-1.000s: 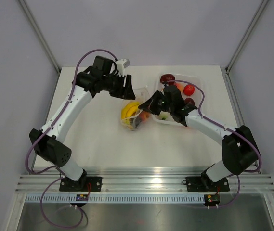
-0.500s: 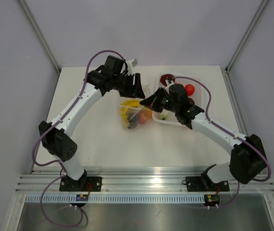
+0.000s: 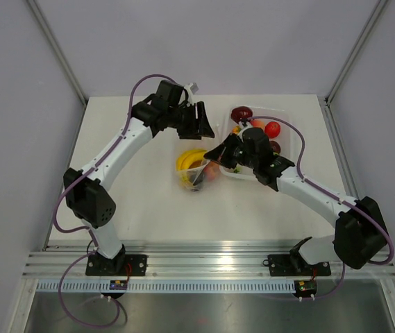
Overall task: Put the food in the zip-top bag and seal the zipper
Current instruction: Zip the zipper food storage bag at the center of the board.
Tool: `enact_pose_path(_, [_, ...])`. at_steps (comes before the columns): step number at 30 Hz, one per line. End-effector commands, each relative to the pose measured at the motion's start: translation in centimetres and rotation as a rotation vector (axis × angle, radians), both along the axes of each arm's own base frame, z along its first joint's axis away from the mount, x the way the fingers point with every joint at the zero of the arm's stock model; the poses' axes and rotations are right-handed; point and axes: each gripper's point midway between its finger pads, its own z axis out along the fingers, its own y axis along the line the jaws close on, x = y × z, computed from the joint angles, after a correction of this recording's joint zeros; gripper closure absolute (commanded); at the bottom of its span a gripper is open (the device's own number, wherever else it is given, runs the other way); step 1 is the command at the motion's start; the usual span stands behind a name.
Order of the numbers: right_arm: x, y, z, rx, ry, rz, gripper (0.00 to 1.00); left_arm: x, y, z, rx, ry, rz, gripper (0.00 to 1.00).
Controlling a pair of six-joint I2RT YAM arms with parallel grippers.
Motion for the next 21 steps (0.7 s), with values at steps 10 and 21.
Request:
enact_pose_path(10, [-0.6, -0.6, 0.3, -0.017, -0.067, -0.013, 1.00, -0.6, -1.5, 1.0, -0.124, 0.014, -0.022, 0.35])
enact_pose_path(21, [-1.0, -0.5, 0.2, -0.013, -0.068, -0.004, 1.00, -0.1, -2.9, -0.6, -0.074, 0.024, 0.011, 0.51])
